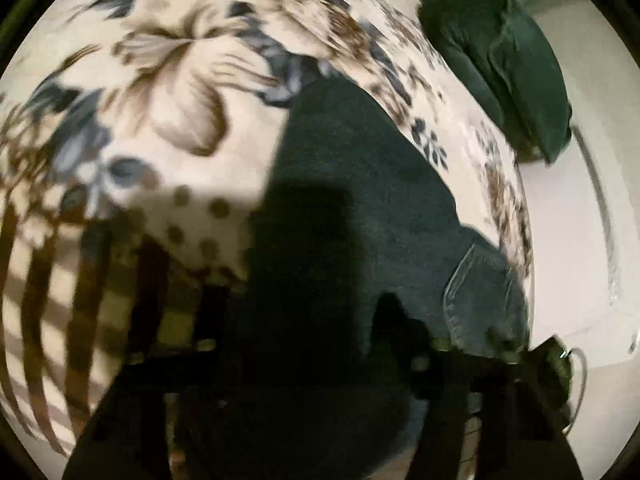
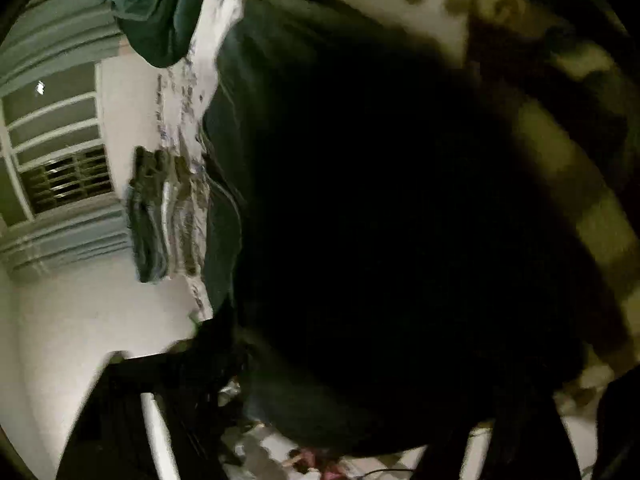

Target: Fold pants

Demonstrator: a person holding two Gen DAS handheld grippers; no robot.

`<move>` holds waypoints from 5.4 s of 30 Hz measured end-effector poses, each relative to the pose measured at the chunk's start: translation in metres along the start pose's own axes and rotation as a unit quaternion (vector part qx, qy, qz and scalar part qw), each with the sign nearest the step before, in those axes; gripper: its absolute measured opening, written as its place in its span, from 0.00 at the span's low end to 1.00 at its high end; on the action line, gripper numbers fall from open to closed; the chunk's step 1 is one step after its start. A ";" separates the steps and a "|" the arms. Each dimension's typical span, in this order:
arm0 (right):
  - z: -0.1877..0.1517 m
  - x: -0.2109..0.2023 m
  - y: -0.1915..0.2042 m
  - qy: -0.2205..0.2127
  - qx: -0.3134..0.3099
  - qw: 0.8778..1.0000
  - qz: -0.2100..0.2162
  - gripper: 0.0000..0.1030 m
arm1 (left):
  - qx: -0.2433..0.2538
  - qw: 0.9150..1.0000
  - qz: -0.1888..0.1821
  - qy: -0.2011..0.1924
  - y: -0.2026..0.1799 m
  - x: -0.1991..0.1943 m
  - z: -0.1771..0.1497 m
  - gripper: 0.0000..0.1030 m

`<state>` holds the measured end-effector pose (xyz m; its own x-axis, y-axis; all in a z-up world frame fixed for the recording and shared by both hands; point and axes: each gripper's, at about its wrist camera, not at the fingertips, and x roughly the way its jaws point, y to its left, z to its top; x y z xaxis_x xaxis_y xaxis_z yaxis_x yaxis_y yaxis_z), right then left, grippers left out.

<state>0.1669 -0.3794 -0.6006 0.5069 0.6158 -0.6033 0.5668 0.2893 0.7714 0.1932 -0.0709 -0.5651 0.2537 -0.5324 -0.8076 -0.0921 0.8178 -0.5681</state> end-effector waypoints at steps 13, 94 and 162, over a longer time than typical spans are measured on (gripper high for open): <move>0.001 -0.013 0.086 0.000 -0.067 0.997 -0.024 0.37 | 0.003 0.999 -0.033 -0.039 -0.046 -0.062 0.003 0.21; -0.164 -0.114 0.667 -0.209 -0.541 0.781 -0.232 0.99 | 0.155 0.904 0.278 -0.284 -0.170 -0.421 0.200 0.94; -0.331 -0.310 0.655 -0.240 -0.569 0.766 -0.178 1.00 | 0.165 0.884 0.272 -0.342 -0.202 -0.531 0.060 0.98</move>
<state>0.1656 -0.1379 0.1587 0.7869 0.0869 -0.6109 -0.0695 0.9962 0.0523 0.1348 0.0598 -0.0117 0.7920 0.1237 -0.5979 -0.1223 0.9916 0.0430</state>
